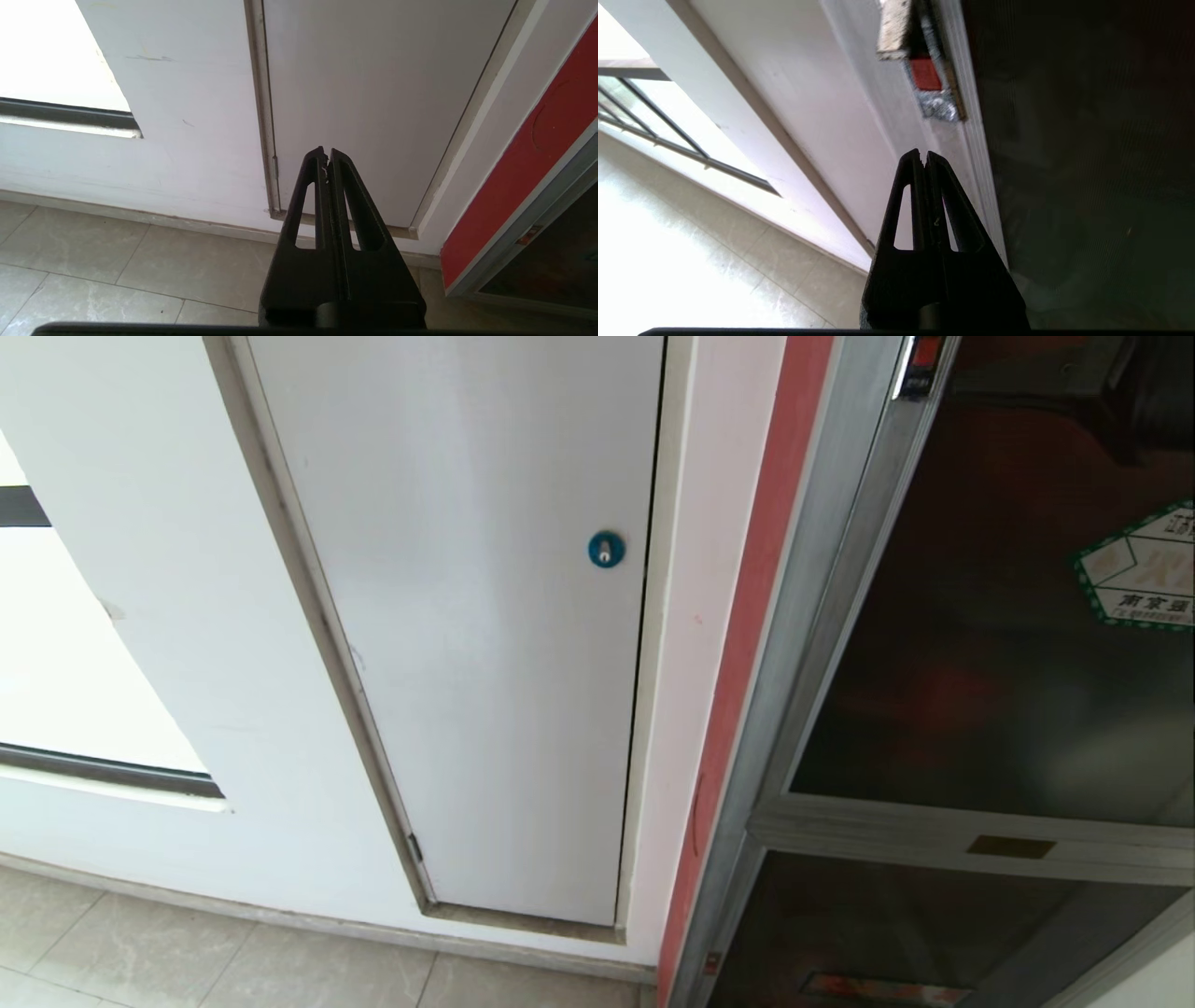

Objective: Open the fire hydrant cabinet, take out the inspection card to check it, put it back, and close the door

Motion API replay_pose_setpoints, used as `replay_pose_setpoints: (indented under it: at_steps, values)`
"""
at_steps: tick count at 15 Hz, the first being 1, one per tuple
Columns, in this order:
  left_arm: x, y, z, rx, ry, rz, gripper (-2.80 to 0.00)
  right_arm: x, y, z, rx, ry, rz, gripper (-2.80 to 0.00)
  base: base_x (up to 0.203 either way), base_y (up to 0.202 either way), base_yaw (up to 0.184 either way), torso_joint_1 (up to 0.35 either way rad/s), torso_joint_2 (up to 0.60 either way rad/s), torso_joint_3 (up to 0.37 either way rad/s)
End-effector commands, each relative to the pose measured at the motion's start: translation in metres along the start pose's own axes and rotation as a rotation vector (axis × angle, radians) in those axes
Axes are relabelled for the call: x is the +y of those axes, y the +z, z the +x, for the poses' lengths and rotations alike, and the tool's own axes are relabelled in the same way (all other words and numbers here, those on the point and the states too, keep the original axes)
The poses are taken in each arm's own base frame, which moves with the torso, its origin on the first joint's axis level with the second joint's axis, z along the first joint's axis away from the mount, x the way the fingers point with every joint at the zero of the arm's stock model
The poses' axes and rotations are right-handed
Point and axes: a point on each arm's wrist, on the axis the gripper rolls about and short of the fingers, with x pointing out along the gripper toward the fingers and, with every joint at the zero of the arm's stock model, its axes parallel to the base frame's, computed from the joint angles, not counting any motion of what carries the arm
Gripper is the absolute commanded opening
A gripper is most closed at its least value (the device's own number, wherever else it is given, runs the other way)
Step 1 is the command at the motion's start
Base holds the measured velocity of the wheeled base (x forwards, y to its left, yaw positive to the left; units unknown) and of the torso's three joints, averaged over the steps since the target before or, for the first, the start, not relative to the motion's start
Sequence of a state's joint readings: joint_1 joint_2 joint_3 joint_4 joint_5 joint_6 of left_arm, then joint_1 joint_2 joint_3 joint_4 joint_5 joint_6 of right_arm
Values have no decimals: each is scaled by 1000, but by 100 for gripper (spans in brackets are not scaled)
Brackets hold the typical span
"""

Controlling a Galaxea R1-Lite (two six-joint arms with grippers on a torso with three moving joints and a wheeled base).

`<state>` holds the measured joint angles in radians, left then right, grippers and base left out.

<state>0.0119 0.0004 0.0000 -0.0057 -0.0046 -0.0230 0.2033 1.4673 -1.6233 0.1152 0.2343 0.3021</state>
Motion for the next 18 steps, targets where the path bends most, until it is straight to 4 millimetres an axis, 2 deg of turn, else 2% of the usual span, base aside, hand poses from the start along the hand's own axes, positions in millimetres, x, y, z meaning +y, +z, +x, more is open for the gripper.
replay_pose_setpoints:
  at_steps: [1, 7, 15, 18]
  values:
    - [0, 0, 0, 0, 0, -1, -280, 13, 4, -24, -28, 40, -5, -280, 0, 0, 0, 0, 0, 0]
    - [0, 0, 0, 0, 0, 0, -280, 22, 0, -48, -33, 73, -3, -280, 0, 0, 0, 0, 0, 0]
    - [0, 0, 0, 1, 1, -2, -280, 25, 5, -54, -93, 37, 21, -280, 0, 0, 0, 0, 0, 0]
    - [0, 0, 0, 0, 0, 0, -280, 38, 7, -49, -141, -37, 30, -280, 0, 0, 0, 0, 0, 0]
